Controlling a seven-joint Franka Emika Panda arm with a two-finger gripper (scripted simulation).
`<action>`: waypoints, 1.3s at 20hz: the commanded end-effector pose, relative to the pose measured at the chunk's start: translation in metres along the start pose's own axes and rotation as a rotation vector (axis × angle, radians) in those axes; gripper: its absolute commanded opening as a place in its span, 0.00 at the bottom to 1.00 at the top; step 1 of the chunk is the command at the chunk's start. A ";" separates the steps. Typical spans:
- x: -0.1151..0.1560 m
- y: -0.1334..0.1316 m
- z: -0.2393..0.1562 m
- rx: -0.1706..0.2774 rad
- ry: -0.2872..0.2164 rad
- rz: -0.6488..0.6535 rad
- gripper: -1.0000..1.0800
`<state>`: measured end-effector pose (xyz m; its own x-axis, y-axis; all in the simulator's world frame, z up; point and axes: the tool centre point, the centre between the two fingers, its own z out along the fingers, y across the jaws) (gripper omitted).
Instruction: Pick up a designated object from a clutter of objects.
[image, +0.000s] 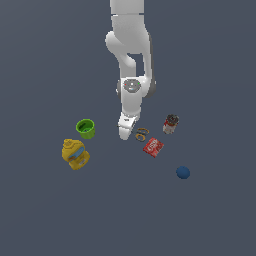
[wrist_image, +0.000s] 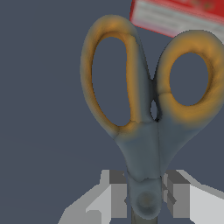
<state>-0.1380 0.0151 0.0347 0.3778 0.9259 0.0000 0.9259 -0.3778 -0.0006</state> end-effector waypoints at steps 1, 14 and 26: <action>-0.007 0.009 -0.012 -0.001 0.000 0.000 0.00; -0.056 0.078 -0.103 0.000 0.003 0.001 0.00; -0.108 0.152 -0.197 0.000 0.003 0.002 0.00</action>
<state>-0.0438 -0.1332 0.2196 0.3806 0.9247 0.0034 0.9247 -0.3806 -0.0004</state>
